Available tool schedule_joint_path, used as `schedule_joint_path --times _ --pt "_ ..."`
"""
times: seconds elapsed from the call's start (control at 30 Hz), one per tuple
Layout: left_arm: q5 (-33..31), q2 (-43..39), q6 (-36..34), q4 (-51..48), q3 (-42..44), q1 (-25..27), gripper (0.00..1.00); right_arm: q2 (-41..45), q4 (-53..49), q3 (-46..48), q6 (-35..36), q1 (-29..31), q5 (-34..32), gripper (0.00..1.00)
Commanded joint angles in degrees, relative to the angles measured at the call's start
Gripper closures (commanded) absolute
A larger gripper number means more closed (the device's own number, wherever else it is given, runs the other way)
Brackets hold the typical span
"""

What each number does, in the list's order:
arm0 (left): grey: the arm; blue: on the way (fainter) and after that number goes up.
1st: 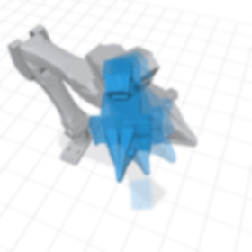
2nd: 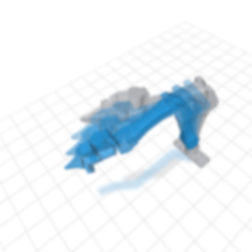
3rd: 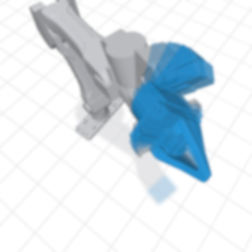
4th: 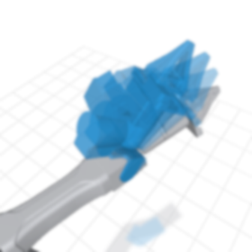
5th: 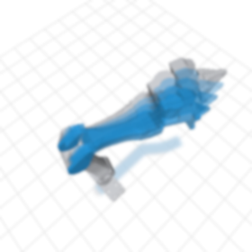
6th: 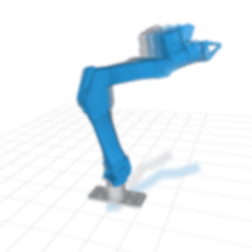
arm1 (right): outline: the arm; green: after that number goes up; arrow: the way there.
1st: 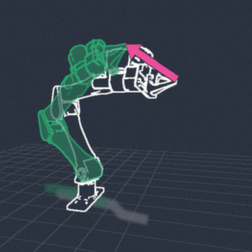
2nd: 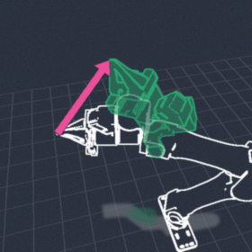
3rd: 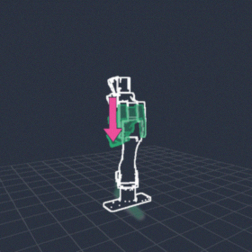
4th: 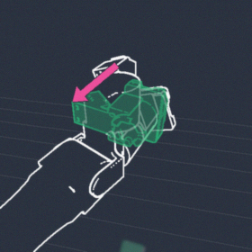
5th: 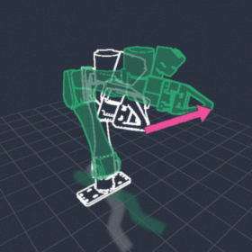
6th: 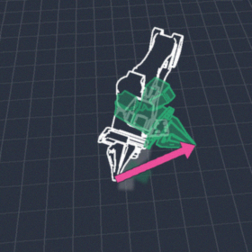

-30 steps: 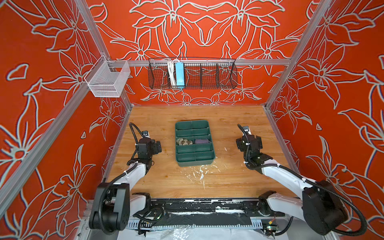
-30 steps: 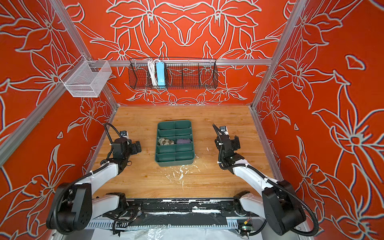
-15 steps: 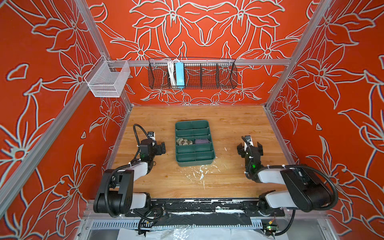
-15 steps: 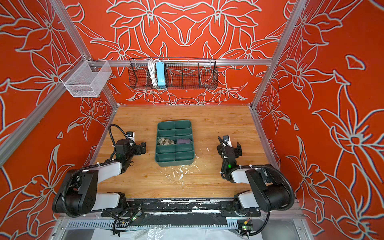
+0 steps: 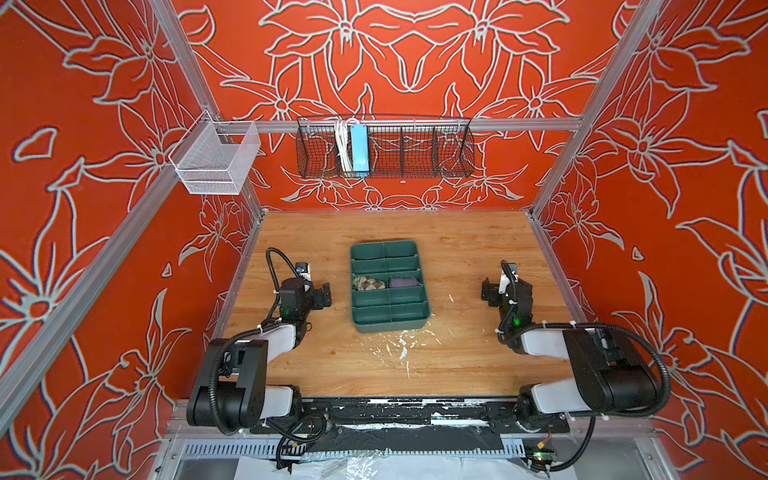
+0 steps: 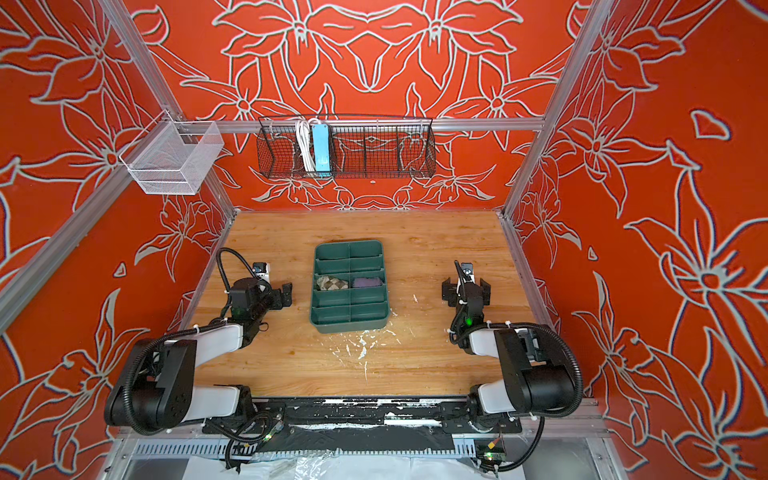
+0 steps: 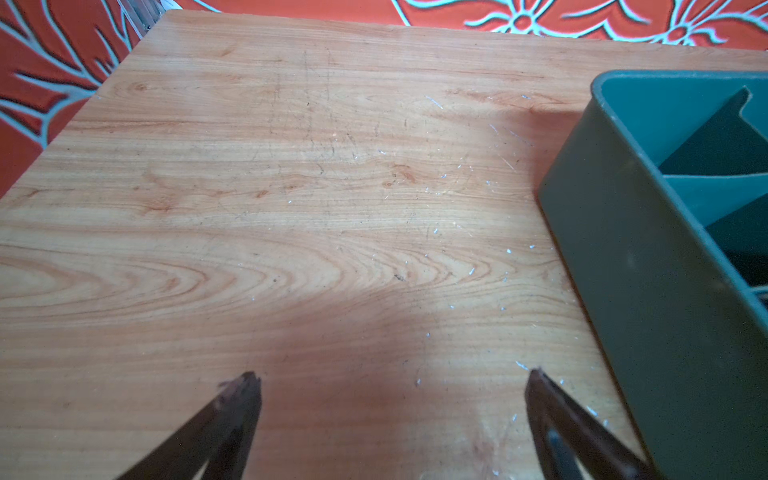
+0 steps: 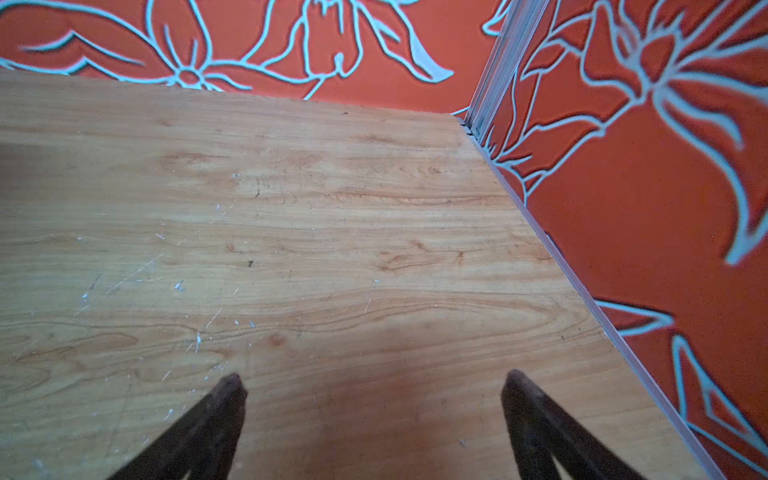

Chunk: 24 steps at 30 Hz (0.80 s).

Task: Roll the socks

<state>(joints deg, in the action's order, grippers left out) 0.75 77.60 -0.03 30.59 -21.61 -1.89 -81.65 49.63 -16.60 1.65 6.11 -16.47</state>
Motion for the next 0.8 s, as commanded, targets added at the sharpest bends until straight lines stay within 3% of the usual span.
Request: schedule_joint_path --times 0.0,0.77 --pt "0.5 0.0 -0.41 1.27 -0.28 -0.22 0.03 0.52 -2.22 -1.01 -1.37 -0.29 0.82 0.02" --pt "1.88 0.32 -0.15 0.9 -0.72 -0.94 0.03 0.52 -2.01 -1.08 -1.33 -0.31 0.84 0.02"
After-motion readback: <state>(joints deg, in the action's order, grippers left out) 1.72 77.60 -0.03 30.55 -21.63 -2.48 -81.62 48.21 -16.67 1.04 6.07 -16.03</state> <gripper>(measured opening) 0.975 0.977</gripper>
